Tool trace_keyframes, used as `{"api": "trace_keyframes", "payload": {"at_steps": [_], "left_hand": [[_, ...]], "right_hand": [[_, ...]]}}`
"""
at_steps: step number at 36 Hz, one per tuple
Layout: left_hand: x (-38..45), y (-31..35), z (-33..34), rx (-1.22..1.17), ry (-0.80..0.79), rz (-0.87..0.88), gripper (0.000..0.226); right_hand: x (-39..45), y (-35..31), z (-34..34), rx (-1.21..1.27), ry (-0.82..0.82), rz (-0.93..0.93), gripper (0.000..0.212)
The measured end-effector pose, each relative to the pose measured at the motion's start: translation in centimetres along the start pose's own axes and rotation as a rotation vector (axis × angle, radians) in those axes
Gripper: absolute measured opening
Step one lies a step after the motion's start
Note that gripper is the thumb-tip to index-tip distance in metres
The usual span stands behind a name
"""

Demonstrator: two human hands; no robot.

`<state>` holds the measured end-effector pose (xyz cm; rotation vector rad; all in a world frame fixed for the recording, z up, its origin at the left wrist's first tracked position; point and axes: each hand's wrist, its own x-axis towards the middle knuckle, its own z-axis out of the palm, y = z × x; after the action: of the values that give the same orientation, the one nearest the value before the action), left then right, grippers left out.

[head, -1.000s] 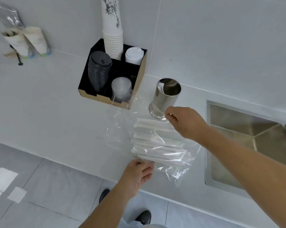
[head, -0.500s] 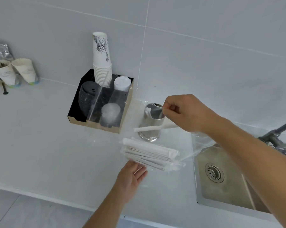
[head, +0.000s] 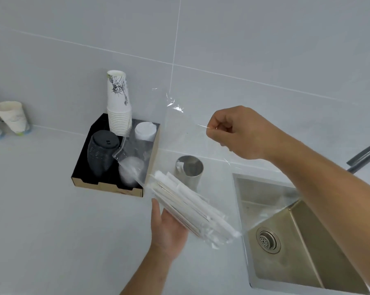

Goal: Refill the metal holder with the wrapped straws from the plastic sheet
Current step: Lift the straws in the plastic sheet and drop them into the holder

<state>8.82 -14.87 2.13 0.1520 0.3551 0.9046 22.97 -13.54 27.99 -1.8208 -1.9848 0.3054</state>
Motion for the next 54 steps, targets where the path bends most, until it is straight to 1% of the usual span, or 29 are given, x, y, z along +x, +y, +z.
{"api": "trace_keyframes", "payload": {"at_steps": [3, 5, 7, 11, 12, 14, 15, 17, 19, 22, 27, 32, 34, 36, 37, 38, 40, 44, 49, 54], "left_hand": [[0.6, 0.4, 0.9, 0.012, -0.142, -0.009, 0.082], [1.2, 0.7, 1.4, 0.035, -0.162, -0.008, 0.092], [1.8, 0.7, 1.6, 0.080, -0.145, -0.007, 0.096], [2.7, 0.4, 2.3, 0.114, -0.100, 0.017, 0.075], [2.8, 0.4, 2.5, 0.117, -0.084, 0.020, 0.073], [3.2, 0.5, 2.9, 0.126, -0.054, 0.022, 0.069], [3.4, 0.5, 3.1, 0.128, -0.047, 0.025, 0.063], [3.8, 0.7, 3.5, 0.132, -0.043, 0.041, 0.051], [4.3, 1.0, 4.0, 0.142, -0.047, 0.050, 0.044], [4.9, 1.3, 4.8, 0.124, -0.043, 0.068, 0.033], [6.2, 1.7, 5.7, 0.133, -0.054, 0.092, 0.036], [7.4, 1.3, 6.8, 0.179, -0.048, 0.090, 0.045], [7.4, 1.0, 7.4, 0.168, -0.057, 0.095, 0.041], [7.5, 0.4, 8.1, 0.153, -0.046, 0.093, 0.041], [7.6, 0.1, 8.3, 0.138, -0.038, 0.093, 0.046], [7.7, -0.2, 8.7, 0.123, -0.035, 0.092, 0.055], [7.8, -0.8, 9.2, 0.075, -0.052, 0.082, 0.066], [8.4, -1.5, 10.1, -0.066, -0.090, 0.020, 0.066], [9.9, -2.2, 10.3, -0.082, -0.004, 0.003, 0.061], [10.4, -3.1, 11.1, -0.039, 0.173, -0.047, 0.062]], "right_hand": [[0.2, 0.0, -0.7, 0.005, 0.025, -0.019, 0.016], [0.4, 0.0, -0.9, -0.013, 0.027, -0.022, 0.015], [0.6, 0.2, -1.0, -0.033, 0.029, -0.013, 0.015], [0.8, 0.8, -1.3, -0.027, 0.058, 0.030, 0.010], [0.7, 1.0, -1.5, -0.010, 0.063, 0.041, 0.009], [0.4, 1.6, -2.0, 0.031, 0.069, 0.066, 0.012], [0.3, 1.9, -2.3, 0.055, 0.070, 0.082, 0.015], [-0.1, 2.6, -2.8, 0.122, 0.068, 0.120, 0.019], [-0.7, 3.4, -3.4, 0.204, 0.075, 0.161, 0.021], [-2.2, 4.8, -4.1, 0.349, 0.124, 0.217, 0.021], [-5.4, 6.8, -3.4, 0.605, 0.264, 0.274, 0.023], [-7.0, 8.4, -0.8, 0.719, 0.357, 0.349, 0.033], [-7.2, 8.5, 0.6, 0.716, 0.388, 0.367, 0.030], [-7.3, 8.5, 1.8, 0.699, 0.440, 0.380, 0.018], [-7.3, 8.5, 2.2, 0.693, 0.480, 0.386, 0.010], [-7.3, 8.4, 2.5, 0.682, 0.527, 0.389, 0.007], [-7.4, 8.4, 2.6, 0.655, 0.619, 0.394, 0.013], [-7.8, 8.0, 2.0, 0.658, 0.731, 0.366, 0.015], [-8.5, 7.9, 0.8, 0.638, 0.786, 0.333, 0.016], [-9.0, 7.8, 0.0, 0.601, 0.809, 0.301, 0.014]]}}
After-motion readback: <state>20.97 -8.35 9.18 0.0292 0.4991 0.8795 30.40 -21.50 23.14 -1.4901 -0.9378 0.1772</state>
